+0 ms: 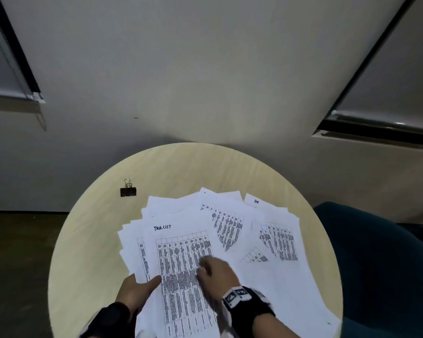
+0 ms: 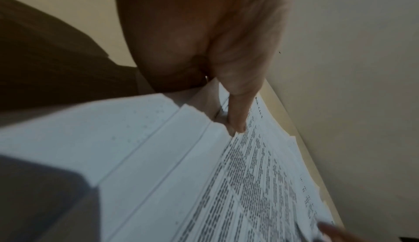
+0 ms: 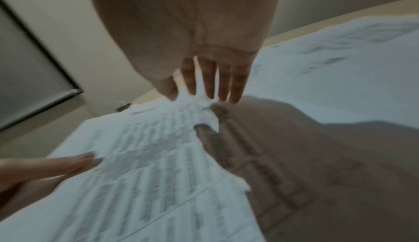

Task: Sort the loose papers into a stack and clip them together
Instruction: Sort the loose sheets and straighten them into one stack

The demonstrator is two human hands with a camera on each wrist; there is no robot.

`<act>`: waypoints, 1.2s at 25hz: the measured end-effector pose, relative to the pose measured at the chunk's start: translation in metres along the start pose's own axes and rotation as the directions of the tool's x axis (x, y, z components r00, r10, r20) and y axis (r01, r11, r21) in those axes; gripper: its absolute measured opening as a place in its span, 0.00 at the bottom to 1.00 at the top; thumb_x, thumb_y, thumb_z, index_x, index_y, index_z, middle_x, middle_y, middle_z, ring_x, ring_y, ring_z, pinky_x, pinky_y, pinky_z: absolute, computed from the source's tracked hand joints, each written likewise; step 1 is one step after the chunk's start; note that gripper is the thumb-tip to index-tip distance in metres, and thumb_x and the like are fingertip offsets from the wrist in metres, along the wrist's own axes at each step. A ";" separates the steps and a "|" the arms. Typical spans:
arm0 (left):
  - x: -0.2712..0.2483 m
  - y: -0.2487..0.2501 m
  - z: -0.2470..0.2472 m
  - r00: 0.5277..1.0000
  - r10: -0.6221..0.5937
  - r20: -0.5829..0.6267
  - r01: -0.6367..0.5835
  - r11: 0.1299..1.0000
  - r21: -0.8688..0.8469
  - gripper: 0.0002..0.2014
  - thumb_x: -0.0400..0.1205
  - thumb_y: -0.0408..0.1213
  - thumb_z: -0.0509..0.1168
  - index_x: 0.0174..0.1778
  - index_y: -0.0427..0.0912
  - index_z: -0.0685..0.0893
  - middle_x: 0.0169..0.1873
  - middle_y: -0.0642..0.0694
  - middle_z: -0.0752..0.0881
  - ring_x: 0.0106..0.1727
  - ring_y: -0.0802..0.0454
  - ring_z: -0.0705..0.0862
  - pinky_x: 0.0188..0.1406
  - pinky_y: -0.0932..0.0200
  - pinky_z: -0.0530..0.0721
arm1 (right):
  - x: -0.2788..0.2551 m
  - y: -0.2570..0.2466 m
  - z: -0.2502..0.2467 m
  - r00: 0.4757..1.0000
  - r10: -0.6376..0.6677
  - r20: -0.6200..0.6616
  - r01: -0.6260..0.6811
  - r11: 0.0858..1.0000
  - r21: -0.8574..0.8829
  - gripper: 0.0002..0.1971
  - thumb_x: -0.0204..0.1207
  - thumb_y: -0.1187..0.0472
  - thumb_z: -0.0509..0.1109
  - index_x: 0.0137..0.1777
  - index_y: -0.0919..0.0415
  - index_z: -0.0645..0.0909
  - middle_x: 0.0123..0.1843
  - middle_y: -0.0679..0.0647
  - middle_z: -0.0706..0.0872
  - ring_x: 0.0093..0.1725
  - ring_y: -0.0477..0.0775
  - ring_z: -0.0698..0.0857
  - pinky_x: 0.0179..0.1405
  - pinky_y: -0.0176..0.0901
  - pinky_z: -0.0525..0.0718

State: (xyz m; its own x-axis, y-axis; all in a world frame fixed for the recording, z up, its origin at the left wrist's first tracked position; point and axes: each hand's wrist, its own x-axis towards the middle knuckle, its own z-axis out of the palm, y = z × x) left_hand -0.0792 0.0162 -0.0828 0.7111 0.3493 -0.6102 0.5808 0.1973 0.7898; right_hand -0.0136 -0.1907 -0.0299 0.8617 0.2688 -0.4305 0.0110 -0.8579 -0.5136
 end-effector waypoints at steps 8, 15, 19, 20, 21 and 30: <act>0.020 0.034 0.026 0.976 0.145 0.165 -0.167 0.977 0.132 0.14 0.77 0.35 0.73 0.57 0.40 0.80 0.49 0.45 0.88 0.54 0.43 0.86 0.61 0.50 0.80 | 0.013 0.054 -0.003 0.956 0.260 0.133 -0.284 0.935 0.213 0.46 0.59 0.29 0.70 0.76 0.48 0.65 0.70 0.49 0.75 0.65 0.54 0.80 0.67 0.50 0.77; -0.012 0.139 0.017 0.800 0.442 0.406 -0.522 0.846 0.106 0.07 0.79 0.33 0.70 0.52 0.44 0.85 0.35 0.57 0.92 0.36 0.61 0.88 0.39 0.67 0.81 | 0.008 0.019 -0.073 0.958 0.255 -0.128 -0.034 0.548 0.836 0.29 0.72 0.45 0.75 0.65 0.65 0.74 0.61 0.58 0.84 0.56 0.54 0.82 0.39 0.34 0.82; -0.036 0.185 0.024 0.728 0.606 0.321 -0.626 0.778 -0.049 0.12 0.75 0.30 0.74 0.49 0.52 0.86 0.37 0.64 0.91 0.46 0.64 0.89 0.44 0.76 0.84 | -0.008 -0.030 -0.126 0.892 0.112 -0.438 0.316 0.539 0.781 0.16 0.75 0.49 0.73 0.42 0.66 0.83 0.33 0.48 0.87 0.33 0.44 0.84 0.38 0.38 0.83; -0.042 0.189 0.026 0.723 0.621 0.303 -0.618 0.777 -0.119 0.15 0.74 0.29 0.74 0.50 0.54 0.85 0.38 0.66 0.91 0.45 0.68 0.89 0.44 0.77 0.84 | -0.013 -0.039 -0.131 0.879 0.097 -0.468 0.338 0.566 0.752 0.13 0.75 0.50 0.73 0.44 0.62 0.85 0.37 0.47 0.88 0.38 0.44 0.85 0.46 0.40 0.84; -0.045 0.190 0.028 0.720 0.627 0.296 -0.605 0.777 -0.174 0.18 0.74 0.28 0.74 0.50 0.56 0.83 0.38 0.67 0.91 0.46 0.70 0.88 0.46 0.76 0.84 | -0.019 -0.045 -0.136 0.870 0.079 -0.487 0.356 0.584 0.729 0.10 0.75 0.51 0.74 0.46 0.57 0.86 0.42 0.45 0.89 0.44 0.42 0.86 0.53 0.40 0.84; -0.040 0.187 0.028 0.665 0.680 0.309 -0.650 0.731 -0.208 0.30 0.68 0.42 0.80 0.65 0.42 0.83 0.57 0.49 0.90 0.59 0.54 0.88 0.62 0.56 0.82 | -0.024 -0.045 -0.138 0.835 0.017 -0.550 0.432 0.599 0.675 0.44 0.55 0.40 0.84 0.70 0.55 0.75 0.67 0.50 0.84 0.68 0.50 0.82 0.75 0.53 0.75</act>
State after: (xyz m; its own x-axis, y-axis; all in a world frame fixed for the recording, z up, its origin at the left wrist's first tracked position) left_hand 0.0123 0.0136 0.0875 0.9903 0.0832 0.1115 -0.1202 0.1073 0.9869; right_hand 0.0353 -0.2188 0.1061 0.9987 -0.0306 0.0399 0.0366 -0.1021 -0.9941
